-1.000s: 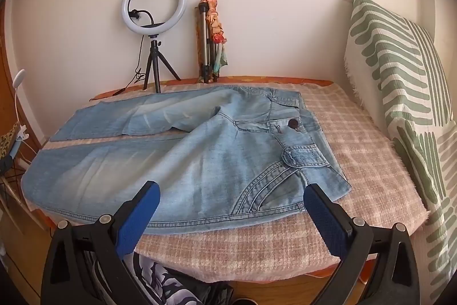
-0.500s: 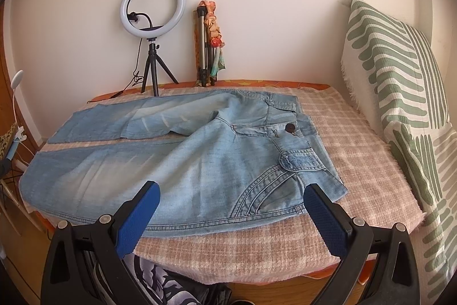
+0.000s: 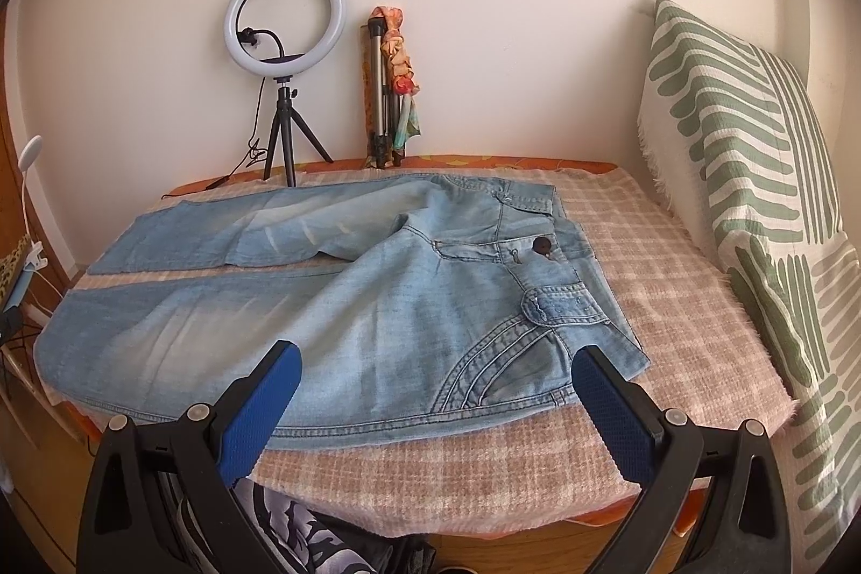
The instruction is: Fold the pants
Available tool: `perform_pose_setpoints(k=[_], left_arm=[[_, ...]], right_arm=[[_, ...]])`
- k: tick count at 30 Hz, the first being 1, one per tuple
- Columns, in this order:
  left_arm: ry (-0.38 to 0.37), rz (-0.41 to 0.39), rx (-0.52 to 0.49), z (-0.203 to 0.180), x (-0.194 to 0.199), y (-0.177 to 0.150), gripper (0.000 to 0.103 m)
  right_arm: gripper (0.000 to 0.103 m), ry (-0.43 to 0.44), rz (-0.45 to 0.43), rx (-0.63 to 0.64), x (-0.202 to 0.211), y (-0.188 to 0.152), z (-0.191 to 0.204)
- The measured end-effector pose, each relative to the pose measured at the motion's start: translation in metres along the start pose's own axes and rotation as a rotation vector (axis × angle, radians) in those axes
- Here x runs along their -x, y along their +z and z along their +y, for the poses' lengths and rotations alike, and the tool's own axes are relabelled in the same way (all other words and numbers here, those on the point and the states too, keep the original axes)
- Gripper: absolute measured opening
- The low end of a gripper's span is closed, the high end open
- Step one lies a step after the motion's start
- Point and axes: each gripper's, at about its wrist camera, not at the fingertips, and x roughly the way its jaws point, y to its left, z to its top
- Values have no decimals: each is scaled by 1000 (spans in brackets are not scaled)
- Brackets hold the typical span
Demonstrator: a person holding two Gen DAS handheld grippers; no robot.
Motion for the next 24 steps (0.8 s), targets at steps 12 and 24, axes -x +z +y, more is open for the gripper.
perform_pose_setpoints(k=[12, 24], left_arm=[[-1, 0, 6, 2, -1, -1, 103], [-1, 2, 8, 1, -1, -4, 103]], right_arm=[[102, -2, -3, 2, 0, 1, 1], [102, 1, -2, 2, 0, 1, 2]])
